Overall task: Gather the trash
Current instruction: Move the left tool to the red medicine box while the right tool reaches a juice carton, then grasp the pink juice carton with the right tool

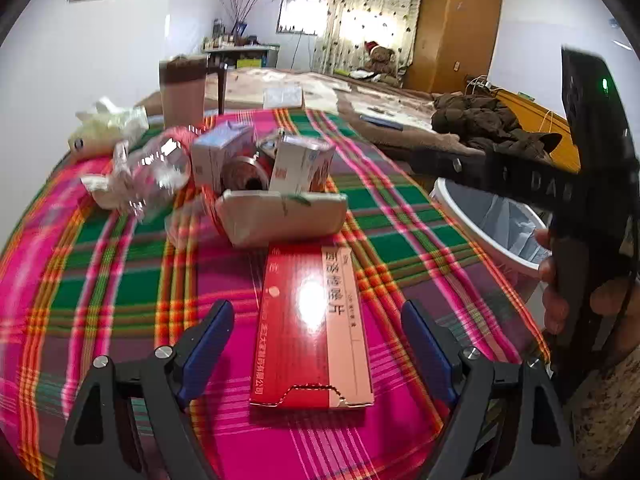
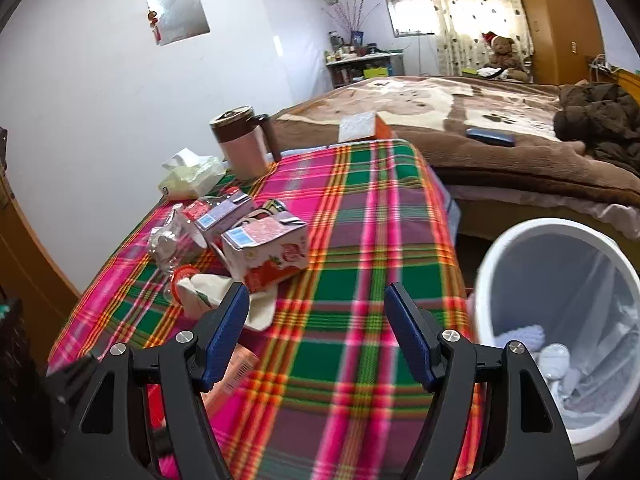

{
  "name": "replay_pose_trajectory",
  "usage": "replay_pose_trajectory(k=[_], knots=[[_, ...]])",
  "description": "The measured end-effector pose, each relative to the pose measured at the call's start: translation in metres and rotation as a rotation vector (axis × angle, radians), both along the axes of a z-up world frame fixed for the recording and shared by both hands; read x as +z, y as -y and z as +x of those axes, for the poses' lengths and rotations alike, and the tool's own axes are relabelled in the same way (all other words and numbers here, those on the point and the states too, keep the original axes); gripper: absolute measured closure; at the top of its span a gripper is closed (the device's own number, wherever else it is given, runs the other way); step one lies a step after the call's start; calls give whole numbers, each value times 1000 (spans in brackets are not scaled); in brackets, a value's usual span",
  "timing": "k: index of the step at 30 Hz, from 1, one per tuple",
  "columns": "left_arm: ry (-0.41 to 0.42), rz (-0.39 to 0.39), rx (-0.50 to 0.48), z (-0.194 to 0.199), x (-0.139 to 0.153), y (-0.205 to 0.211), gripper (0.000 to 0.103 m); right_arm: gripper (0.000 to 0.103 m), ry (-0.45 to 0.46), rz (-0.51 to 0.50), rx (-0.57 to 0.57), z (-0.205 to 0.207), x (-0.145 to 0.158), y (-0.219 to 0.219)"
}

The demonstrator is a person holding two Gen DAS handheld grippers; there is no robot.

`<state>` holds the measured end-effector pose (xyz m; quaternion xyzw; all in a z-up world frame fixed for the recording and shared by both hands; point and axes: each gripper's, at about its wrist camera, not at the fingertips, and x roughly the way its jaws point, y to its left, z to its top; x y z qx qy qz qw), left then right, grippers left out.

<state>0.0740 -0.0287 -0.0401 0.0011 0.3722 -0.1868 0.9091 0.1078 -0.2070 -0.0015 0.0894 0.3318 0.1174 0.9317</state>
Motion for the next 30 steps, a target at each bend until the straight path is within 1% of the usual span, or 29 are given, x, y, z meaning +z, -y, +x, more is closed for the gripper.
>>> replay_pose_trajectory(k=[4,7,10,13,16,25,30], knots=[[-21,13,-10,3,-9,2,16,31,-14,-13,17,12,0,-14],[-40,22,7,7,-14,-2,17,31,-27,-1,31,20,0,-23],[-42,11,6,7,-15,-9,26,31,-43,8,29,28,-1,-31],[-50,-12,8,9,-14,-18,38,31,-55,18,22,37,-1,-41],[-59,-31,7,7,-14,-25,38,31,-70,25,16,45,-3,-48],[-63,-38,34,-11,-13,-48,38,31,-115,16,-50,67,-8,-65],[-62,-37,81,-14,-13,-65,38,31,-133,-46,-89,73,-13,-70]])
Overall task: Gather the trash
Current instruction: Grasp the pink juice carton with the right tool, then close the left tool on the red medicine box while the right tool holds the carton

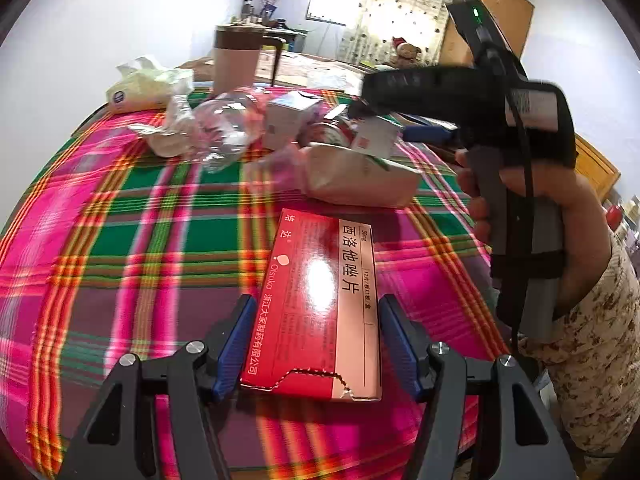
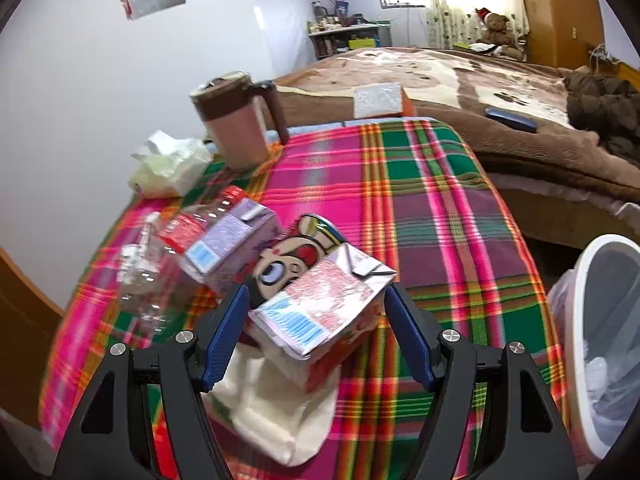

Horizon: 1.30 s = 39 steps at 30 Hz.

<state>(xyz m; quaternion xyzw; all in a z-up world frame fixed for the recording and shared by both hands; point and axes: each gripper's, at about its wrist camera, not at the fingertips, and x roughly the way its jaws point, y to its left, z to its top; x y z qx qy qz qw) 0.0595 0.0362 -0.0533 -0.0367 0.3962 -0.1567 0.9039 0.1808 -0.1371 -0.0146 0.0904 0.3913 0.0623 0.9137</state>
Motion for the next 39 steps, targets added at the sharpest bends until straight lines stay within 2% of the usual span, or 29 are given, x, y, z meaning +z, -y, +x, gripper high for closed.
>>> replay_pose_trajectory(k=[5,6,7,9,15,22,26,28,31,33,39], knots=[[-4,-4,51,3,1,-15,38,31,-21,64,5,-2,-5,9],[-3,0,61,4,2,-16,38,35,-16,68,4,-4,-5,11],[-3,2,70,5,2,-17,38,43,-10,68,3,-6,-5,13],[-3,1,79,8,2,-20,38,53,-9,58,1,-10,-4,16],[-8,1,108,17,2,-25,38,63,-5,37,31,-15,-4,25],[-3,17,118,28,0,-23,37,65,-7,-57,76,-30,-5,31],[-8,20,117,35,0,-22,29,67,-26,-92,84,-36,-8,34],[-7,46,120,39,-1,-20,29,66,-27,-109,97,-37,-8,32],[-6,62,123,40,-1,-19,30,66,-23,-97,94,-36,-9,33],[-4,65,121,39,0,-18,39,66,-18,-82,87,-35,-9,34],[-3,45,127,37,3,-19,39,67,15,-79,78,-43,-9,34]])
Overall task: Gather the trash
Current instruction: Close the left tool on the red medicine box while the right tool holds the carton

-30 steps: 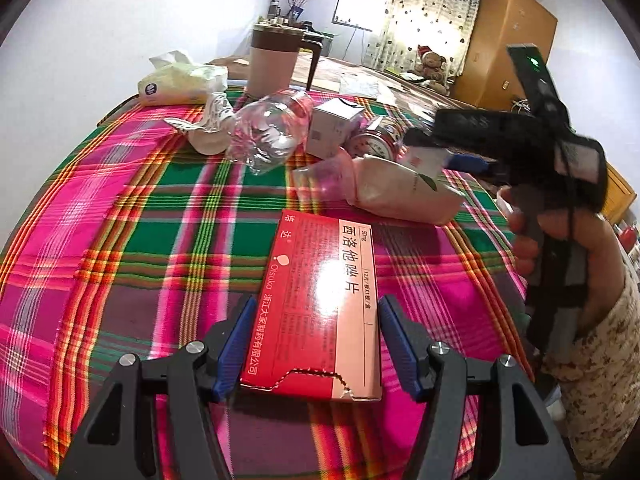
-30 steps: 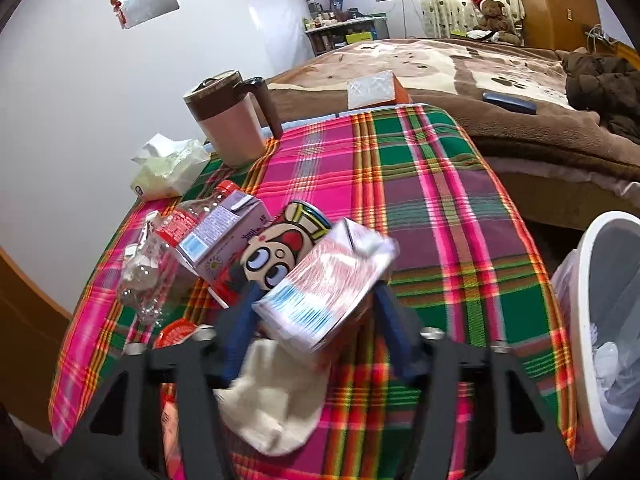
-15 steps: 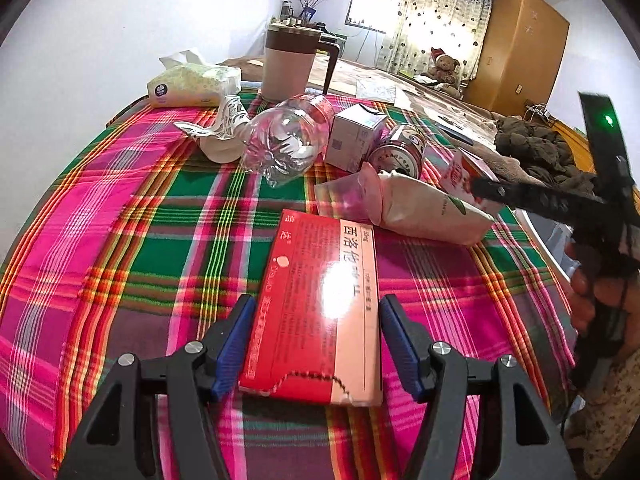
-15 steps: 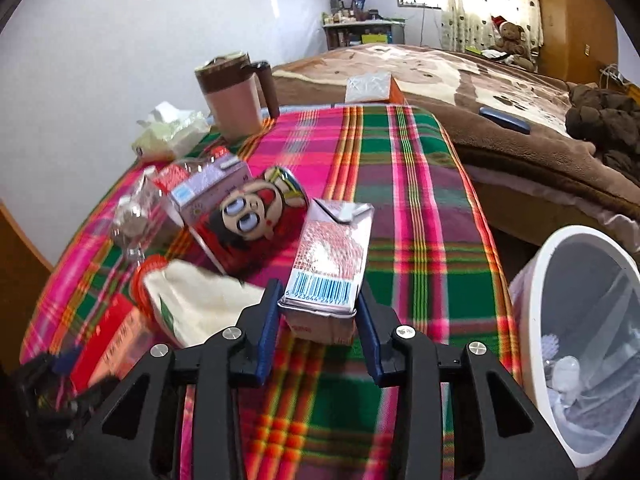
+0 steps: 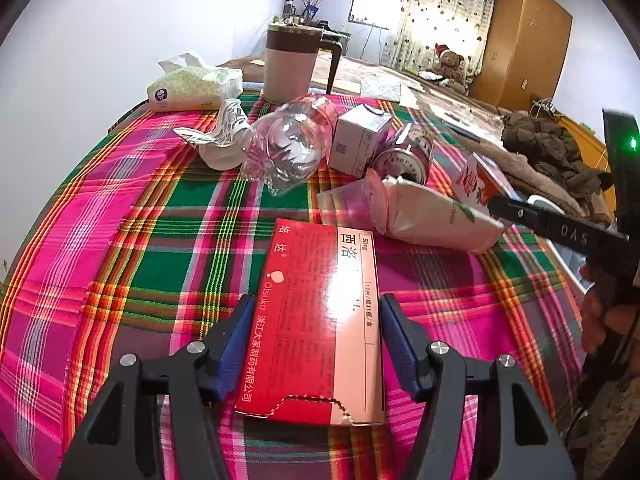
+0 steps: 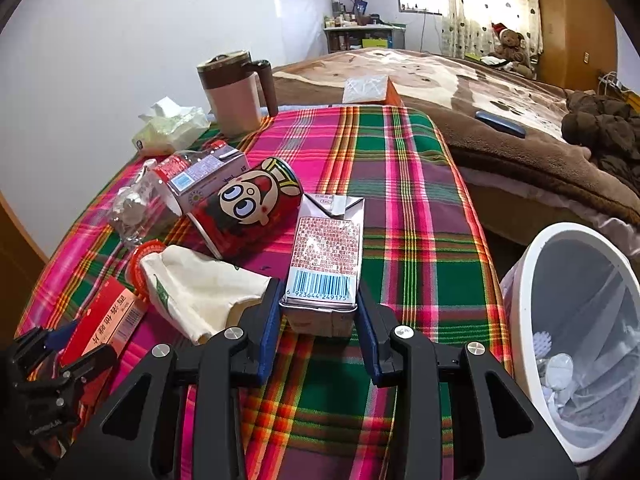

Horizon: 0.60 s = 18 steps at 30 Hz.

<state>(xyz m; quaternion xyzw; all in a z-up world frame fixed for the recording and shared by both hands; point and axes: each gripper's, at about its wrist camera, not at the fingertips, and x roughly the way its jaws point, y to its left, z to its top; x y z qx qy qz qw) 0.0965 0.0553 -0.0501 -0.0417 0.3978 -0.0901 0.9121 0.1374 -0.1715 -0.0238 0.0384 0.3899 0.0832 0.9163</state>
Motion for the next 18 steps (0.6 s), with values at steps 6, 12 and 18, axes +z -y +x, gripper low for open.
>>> replay_pose_trajectory(k=[6,12,18], knots=[[26,-6,-6,-5,9,5,39,67,30,43,-10,-10,4,8],[60,-25,-19,-7,24,10,39,67,50,64,-6,-20,8,14],[96,-26,-38,-8,39,24,39,67,77,72,-15,-31,15,23]])
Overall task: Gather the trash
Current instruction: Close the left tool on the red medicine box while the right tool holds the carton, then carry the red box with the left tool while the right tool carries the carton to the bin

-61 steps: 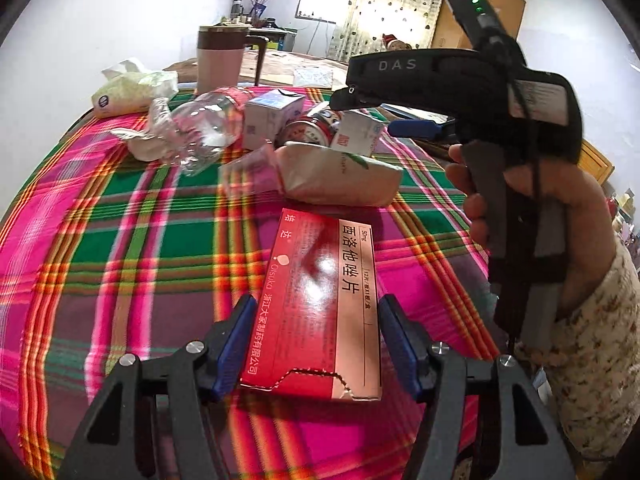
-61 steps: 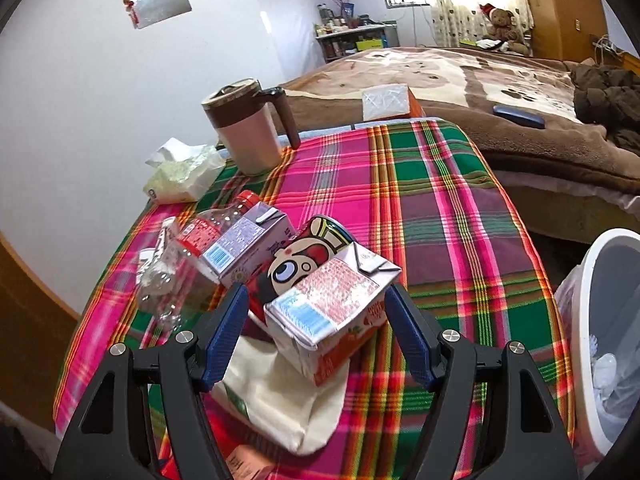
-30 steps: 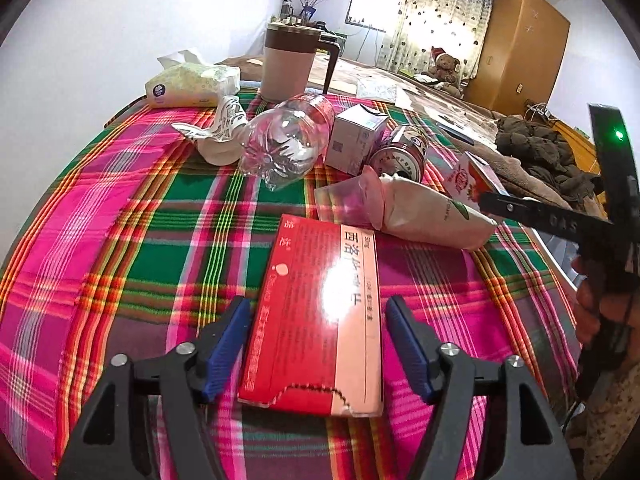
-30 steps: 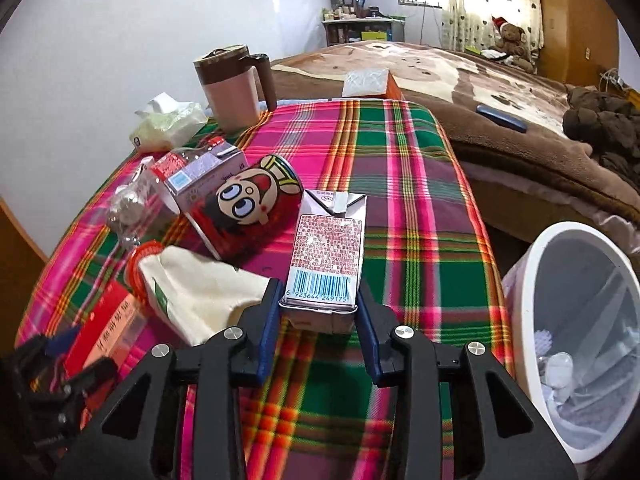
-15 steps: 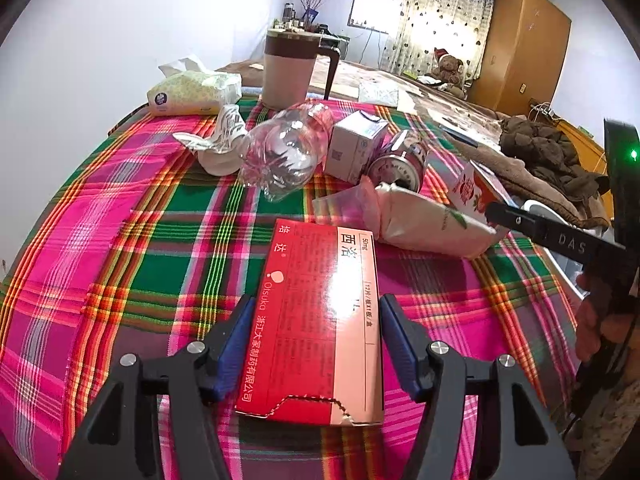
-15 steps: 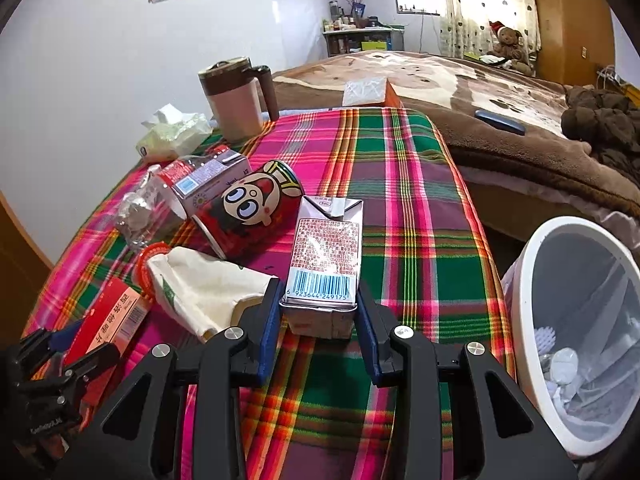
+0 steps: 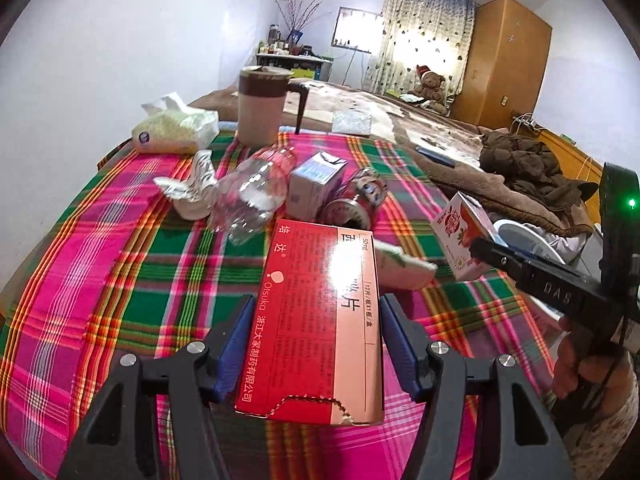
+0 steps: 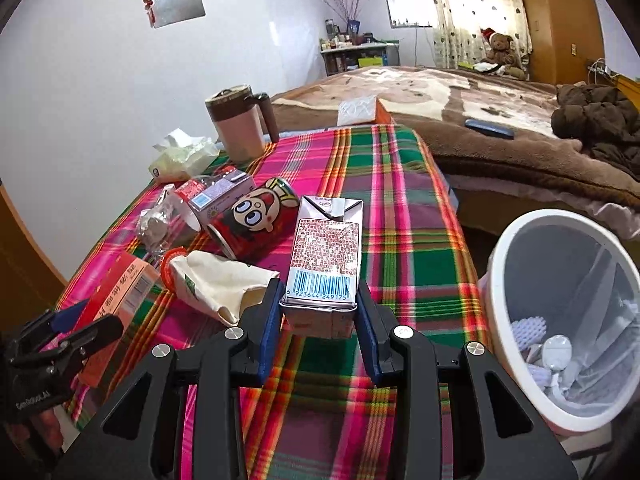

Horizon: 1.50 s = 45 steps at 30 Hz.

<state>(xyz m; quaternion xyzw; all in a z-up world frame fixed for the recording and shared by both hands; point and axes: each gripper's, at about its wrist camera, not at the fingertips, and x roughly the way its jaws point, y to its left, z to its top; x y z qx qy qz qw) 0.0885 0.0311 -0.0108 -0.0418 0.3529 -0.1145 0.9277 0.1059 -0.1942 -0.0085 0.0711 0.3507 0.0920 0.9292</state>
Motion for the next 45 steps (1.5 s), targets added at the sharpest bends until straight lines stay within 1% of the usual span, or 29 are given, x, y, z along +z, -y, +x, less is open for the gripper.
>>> replay_pose_trajectory(k=[6,12,22,27,30,32,37,41,45], knots=[[32,5,-32,2,12,18,39,67,27,20,-28,-9,10,15],[65,9,-89,6,24,47,39,67,56,8,-80,-20,19,36],[80,-3,-201,18,34,99,39,67,80,4,-190,-33,25,77],[90,1,-257,23,37,129,39,67,77,0,-242,-34,25,96],[89,-14,-285,28,39,145,39,67,73,-2,-278,-33,25,107],[98,-5,-304,30,40,156,39,67,73,-1,-296,-33,26,114],[91,-5,-363,37,42,184,39,67,68,-14,-348,-36,27,131],[80,-15,-408,43,42,206,39,67,52,-19,-386,-34,23,142],[59,-18,-447,49,38,228,39,67,15,-19,-422,-31,14,154]])
